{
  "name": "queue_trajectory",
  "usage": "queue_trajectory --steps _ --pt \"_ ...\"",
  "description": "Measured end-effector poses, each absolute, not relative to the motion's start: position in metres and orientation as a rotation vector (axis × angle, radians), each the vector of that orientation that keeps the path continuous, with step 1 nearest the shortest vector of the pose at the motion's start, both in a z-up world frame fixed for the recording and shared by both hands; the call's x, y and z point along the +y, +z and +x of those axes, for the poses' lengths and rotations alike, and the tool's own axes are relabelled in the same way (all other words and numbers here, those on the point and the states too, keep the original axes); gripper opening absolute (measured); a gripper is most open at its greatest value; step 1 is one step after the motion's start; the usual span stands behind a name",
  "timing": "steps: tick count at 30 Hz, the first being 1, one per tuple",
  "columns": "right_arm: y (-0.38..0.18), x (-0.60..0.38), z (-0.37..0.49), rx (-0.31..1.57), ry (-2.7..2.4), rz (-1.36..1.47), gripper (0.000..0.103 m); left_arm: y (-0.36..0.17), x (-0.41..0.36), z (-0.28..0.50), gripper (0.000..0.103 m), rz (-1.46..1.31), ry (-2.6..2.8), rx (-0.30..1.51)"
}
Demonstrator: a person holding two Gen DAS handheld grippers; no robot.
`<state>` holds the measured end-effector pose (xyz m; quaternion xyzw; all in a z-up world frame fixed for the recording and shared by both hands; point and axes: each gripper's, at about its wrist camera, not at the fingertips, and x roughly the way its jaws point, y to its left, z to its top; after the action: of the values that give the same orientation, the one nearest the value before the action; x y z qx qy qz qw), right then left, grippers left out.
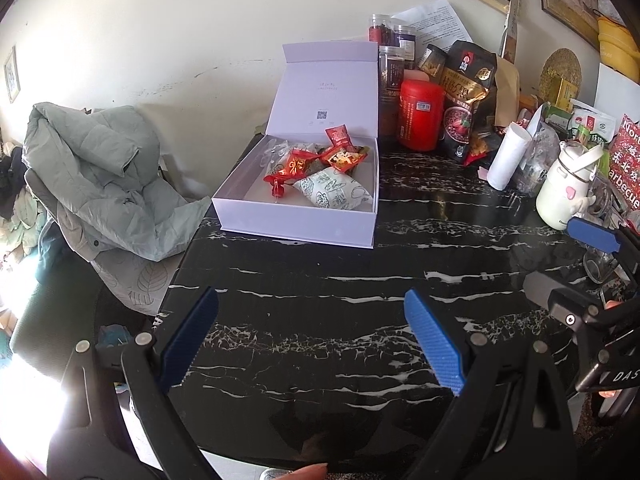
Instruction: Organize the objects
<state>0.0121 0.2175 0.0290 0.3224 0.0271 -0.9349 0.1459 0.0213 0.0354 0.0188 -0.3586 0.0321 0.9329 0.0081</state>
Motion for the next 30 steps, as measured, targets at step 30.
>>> queue_trajectory --steps 30 --pt "0.0238 0.2112 0.0076 0.114 -2.693 0.951 0.103 0.0132 0.0344 0.0226 0.094 -1.15 2.887 0.089"
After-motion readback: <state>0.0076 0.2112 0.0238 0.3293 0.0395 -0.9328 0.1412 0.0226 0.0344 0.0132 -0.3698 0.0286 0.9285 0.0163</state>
